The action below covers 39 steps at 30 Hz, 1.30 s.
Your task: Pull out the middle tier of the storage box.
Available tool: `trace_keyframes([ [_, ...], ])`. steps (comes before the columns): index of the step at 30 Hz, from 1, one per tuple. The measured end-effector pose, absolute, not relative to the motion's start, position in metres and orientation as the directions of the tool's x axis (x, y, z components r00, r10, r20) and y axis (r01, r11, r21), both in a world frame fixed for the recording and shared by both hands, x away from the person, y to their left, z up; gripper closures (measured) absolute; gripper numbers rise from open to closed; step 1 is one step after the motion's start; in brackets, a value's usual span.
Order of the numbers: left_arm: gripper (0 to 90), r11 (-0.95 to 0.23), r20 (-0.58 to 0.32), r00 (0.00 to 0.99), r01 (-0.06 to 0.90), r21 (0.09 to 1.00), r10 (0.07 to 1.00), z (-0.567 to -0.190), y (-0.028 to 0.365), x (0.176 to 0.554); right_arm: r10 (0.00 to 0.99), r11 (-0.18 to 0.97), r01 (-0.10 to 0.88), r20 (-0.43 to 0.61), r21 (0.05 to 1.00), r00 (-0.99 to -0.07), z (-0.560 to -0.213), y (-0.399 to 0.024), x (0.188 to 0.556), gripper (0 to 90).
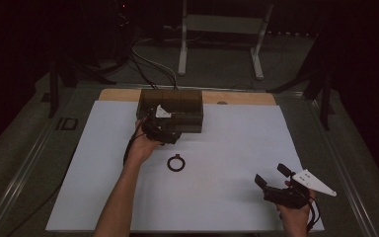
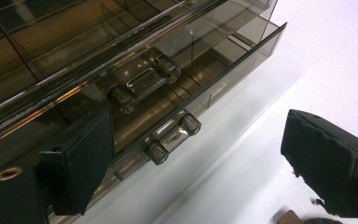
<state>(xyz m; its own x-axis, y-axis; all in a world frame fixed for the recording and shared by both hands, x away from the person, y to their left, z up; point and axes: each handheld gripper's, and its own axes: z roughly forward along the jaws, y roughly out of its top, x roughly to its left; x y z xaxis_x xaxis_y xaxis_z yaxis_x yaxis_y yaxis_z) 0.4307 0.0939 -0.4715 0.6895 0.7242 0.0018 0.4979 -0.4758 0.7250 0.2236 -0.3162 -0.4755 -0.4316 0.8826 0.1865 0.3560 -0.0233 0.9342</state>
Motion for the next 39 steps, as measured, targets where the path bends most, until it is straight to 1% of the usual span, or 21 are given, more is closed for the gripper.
trace_keyframes([
  [6,14.0,-0.521,0.018,0.713,0.496,0.694,0.701,-0.468,0.093,0.427,0.883,-0.026,0.355,0.188,0.935,-0.43,-0.475,-0.317,0.224,0.0],
  [8,14.1,-0.526,0.019,0.713,0.498,0.69,0.701,-0.468,0.093,0.427,0.883,-0.027,0.355,0.189,0.934,-0.43,-0.475,-0.317,0.224,0.0],
  [10,16.5,-0.524,0.016,0.71,0.505,0.686,0.704,-0.466,0.094,0.429,0.882,-0.026,0.356,0.189,0.934,-0.431,-0.475,-0.316,0.224,0.0],
  [11,16.7,-0.52,0.002,0.707,0.517,0.68,0.707,-0.466,0.094,0.431,0.883,-0.025,0.357,0.188,0.934,-0.431,-0.475,-0.316,0.223,0.0],
  [14,17.7,-0.533,0.012,0.708,0.521,0.667,0.706,-0.466,0.092,0.434,0.883,-0.024,0.357,0.188,0.934,-0.431,-0.475,-0.316,0.224,0.0],
  [16,18.6,-0.53,0.005,0.706,0.527,0.664,0.708,-0.468,0.092,0.436,0.883,-0.026,0.356,0.189,0.934,-0.43,-0.475,-0.317,0.224,0.0],
  [17,21.6,-0.53,0.005,0.706,0.527,0.664,0.708,-0.468,0.092,0.436,0.883,-0.026,0.356,0.189,0.934,-0.43,-0.475,-0.317,0.224,0.0],
  [18,21.6,-0.51,-0.015,0.697,0.54,0.67,0.717,-0.469,0.092,0.438,0.883,-0.026,0.357,0.189,0.934,-0.43,-0.475,-0.317,0.224,0.0],
  [20,24.4,-0.492,-0.033,0.689,0.55,0.675,0.724,-0.47,0.093,0.44,0.883,-0.024,0.357,0.187,0.934,-0.43,-0.475,-0.317,0.224,0.0],
  [24,25.9,-0.504,-0.016,0.687,0.55,0.666,0.727,-0.471,0.092,0.44,0.884,-0.025,0.356,0.187,0.934,-0.429,-0.475,-0.318,0.223,0.0],
  [27,26.0,-0.51,-0.02,0.693,0.551,0.661,0.721,-0.47,0.093,0.438,0.884,-0.026,0.357,0.188,0.934,-0.429,-0.475,-0.318,0.223,0.0],
  [32,26.2,-0.548,-0.001,0.712,0.542,0.637,0.702,-0.469,0.091,0.435,0.884,-0.025,0.358,0.188,0.933,-0.429,-0.475,-0.318,0.224,0.0],
  [34,26.6,-0.546,0.001,0.708,0.543,0.638,0.706,-0.469,0.091,0.436,0.883,-0.024,0.362,0.189,0.932,-0.43,-0.476,-0.317,0.224,0.0],
  [37,26.5,-0.559,0.036,0.694,0.547,0.624,0.719,-0.471,0.086,0.436,0.883,-0.02,0.362,0.186,0.932,-0.432,-0.476,-0.316,0.224,0.0],
  [39,26.6,-0.555,0.036,0.69,0.55,0.624,0.723,-0.472,0.084,0.437,0.883,-0.02,0.363,0.187,0.932,-0.431,-0.476,-0.316,0.224,0.0],
])
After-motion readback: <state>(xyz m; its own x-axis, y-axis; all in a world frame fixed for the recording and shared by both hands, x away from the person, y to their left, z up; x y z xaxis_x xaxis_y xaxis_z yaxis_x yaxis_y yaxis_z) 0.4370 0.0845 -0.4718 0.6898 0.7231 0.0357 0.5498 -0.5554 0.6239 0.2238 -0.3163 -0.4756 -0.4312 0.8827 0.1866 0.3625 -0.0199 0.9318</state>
